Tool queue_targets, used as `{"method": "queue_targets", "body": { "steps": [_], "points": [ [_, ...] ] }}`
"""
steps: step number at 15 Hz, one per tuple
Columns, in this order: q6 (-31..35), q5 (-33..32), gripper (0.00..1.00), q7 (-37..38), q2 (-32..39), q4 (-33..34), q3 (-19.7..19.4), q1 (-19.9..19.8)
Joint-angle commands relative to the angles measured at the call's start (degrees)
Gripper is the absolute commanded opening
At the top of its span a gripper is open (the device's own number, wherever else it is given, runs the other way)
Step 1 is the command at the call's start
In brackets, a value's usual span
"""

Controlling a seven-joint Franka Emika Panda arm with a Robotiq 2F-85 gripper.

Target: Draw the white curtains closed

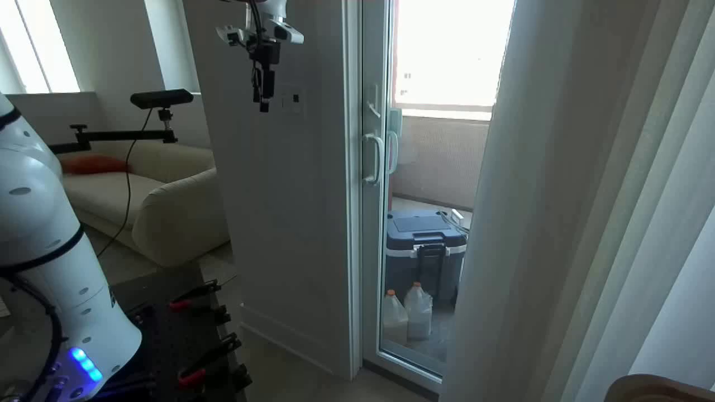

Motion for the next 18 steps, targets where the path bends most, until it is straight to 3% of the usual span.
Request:
{"method": "queue_targets", "body": {
  "steps": [1,3,9,12,18],
  "points": [
    [-0.2,0.0,1.0,0.0,0.1,0.2,0.0,0.0],
    [1.1,-1.3,1.0,0.5,1.0,1.0,0.3,-0.1],
    [12.0,-13.0,1.0,4.6,7.0,8.6,0.6,-1.2],
    [14.0,-19.4,1.0,13.3,8.0,11.8,-0.2,-2.2],
    [15.7,-29.6,1.0,28.6,3.9,10.1,-2.2,-4.4]
  ]
}}
